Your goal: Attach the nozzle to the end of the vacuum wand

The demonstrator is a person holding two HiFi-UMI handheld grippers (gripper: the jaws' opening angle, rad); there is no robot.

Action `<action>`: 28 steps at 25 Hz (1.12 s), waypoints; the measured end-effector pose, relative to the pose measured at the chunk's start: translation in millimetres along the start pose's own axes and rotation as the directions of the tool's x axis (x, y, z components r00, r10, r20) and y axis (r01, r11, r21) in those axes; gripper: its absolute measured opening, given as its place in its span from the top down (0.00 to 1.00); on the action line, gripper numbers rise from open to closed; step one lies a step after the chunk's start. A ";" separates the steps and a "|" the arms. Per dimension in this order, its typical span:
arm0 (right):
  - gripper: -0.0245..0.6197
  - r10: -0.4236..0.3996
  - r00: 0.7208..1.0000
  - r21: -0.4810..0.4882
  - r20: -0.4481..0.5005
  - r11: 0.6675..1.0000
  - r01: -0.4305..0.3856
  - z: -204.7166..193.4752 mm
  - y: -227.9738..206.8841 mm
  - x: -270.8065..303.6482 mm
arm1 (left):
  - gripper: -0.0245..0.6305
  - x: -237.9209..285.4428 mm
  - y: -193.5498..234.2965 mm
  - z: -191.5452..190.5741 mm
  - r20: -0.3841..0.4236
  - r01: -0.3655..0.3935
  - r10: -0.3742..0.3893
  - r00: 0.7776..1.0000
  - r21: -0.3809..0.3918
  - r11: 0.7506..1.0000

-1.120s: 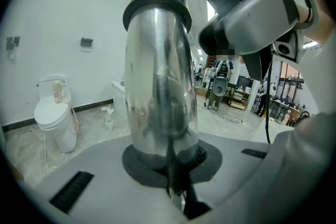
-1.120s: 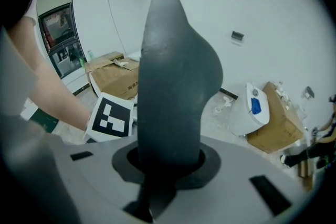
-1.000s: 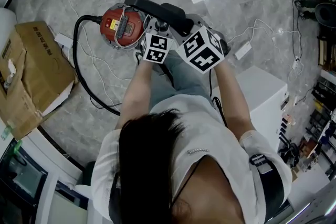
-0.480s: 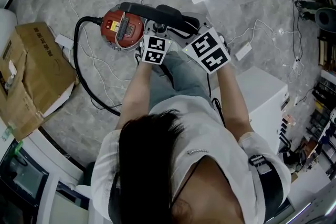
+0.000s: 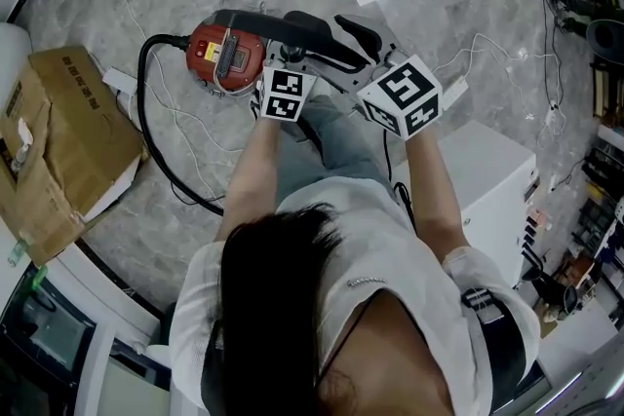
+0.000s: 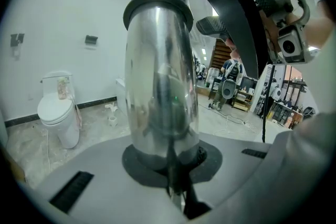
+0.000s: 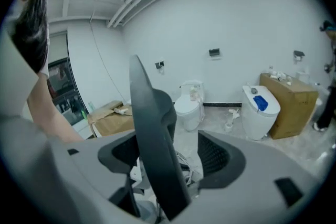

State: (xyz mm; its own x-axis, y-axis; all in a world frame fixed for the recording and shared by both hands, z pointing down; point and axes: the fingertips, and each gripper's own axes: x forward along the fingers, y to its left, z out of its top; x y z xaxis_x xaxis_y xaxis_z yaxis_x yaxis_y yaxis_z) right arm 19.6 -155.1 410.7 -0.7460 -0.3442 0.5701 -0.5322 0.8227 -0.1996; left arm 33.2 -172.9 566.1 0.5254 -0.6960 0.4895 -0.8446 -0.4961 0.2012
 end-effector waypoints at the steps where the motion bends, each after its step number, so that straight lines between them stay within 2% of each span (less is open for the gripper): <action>1: 0.45 0.005 1.000 0.017 0.026 1.000 -0.005 4.1 -0.4 -1.5 | 0.92 0.1 0.7 -0.2 0.001 0.000 0.000 1.000 -0.001 1.000; 5: 0.44 -0.006 0.998 0.021 0.064 1.000 0.004 10.1 -2.1 -3.3 | 0.92 0.8 6.5 -1.5 -0.005 -0.008 0.007 1.000 -0.012 1.000; 17: 0.43 -0.032 0.984 0.144 0.177 0.990 0.006 18.2 -14.1 -11.0 | 0.92 7.8 21.6 -2.8 -0.007 -0.004 0.004 1.000 -0.035 0.999; 23: 0.44 -0.070 0.980 0.182 0.187 0.983 0.035 12.3 -25.8 -14.7 | 0.92 12.2 27.0 -4.8 -0.013 0.001 -0.001 1.000 -0.042 0.999; 26: 0.44 -0.091 0.971 0.208 0.221 0.977 0.045 13.7 -30.2 -20.7 | 0.92 14.8 26.9 -4.0 -0.013 0.004 -0.004 1.000 -0.043 0.999; 28: 0.44 -0.088 0.959 0.243 0.269 0.970 0.021 16.6 -32.0 -27.2 | 0.92 16.3 29.0 -3.9 -0.015 0.001 -0.002 1.000 -0.045 0.999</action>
State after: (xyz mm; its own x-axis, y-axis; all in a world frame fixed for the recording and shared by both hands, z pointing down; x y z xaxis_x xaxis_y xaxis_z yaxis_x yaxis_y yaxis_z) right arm 50.3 -179.5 388.4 -0.7763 -0.5243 0.3499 -0.6290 0.6810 -0.3751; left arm 16.9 -196.6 583.2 0.5252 -0.6872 0.5019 -0.8479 -0.4728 0.2399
